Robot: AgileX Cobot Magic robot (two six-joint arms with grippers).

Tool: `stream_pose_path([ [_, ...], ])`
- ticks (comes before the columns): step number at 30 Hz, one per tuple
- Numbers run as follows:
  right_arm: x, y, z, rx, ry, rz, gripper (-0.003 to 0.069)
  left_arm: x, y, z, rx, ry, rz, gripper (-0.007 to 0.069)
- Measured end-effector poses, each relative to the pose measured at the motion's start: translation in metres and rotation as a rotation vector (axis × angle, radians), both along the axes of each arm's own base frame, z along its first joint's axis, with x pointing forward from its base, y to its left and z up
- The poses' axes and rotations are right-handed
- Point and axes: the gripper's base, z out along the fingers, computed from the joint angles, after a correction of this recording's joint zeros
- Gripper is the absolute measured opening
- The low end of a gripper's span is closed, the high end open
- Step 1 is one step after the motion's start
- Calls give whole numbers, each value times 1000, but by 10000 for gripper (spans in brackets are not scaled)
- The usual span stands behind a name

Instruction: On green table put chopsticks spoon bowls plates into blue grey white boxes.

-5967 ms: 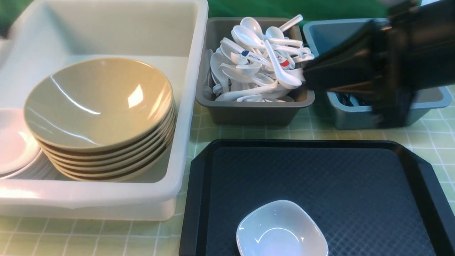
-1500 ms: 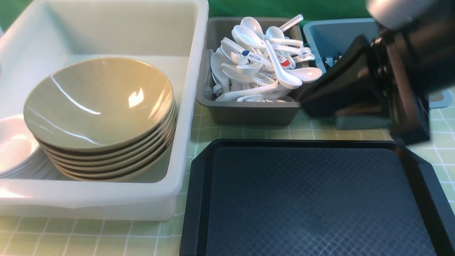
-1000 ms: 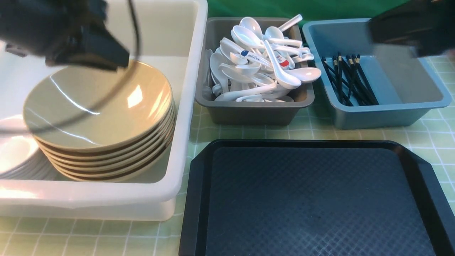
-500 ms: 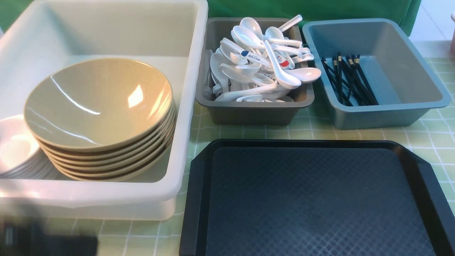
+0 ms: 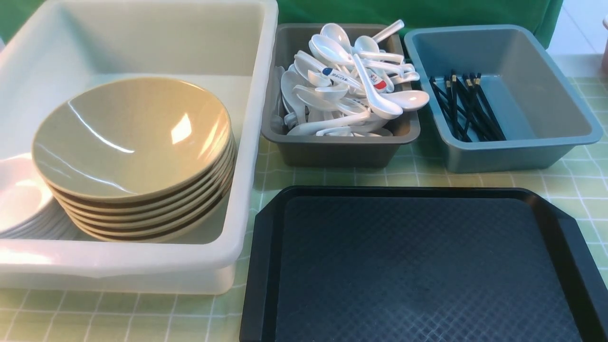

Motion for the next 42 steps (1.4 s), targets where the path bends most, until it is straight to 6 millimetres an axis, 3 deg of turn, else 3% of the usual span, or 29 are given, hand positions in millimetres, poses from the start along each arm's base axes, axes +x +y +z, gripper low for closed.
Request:
stream_pose_path([
  [10,0,0,0,-1,5,1,48,1,4,-1,40,-44,30,-1],
  [14,0,0,0,-1,5,1,48,22,16,-11,201,-208,196,-1],
  [16,0,0,0,-1,5,1,48,40,22,-28,286,-337,317,-1],
  [19,0,0,0,-1,5,0,48,49,25,-48,334,-405,397,-1],
  [23,0,0,0,-1,5,-3,48,51,32,-101,362,-368,542,-1],
  [27,0,0,0,0,5,-4,48,52,35,-142,458,-272,555,-1],
  [42,0,0,0,0,5,-4,48,52,34,-148,470,-238,544,-1],
])
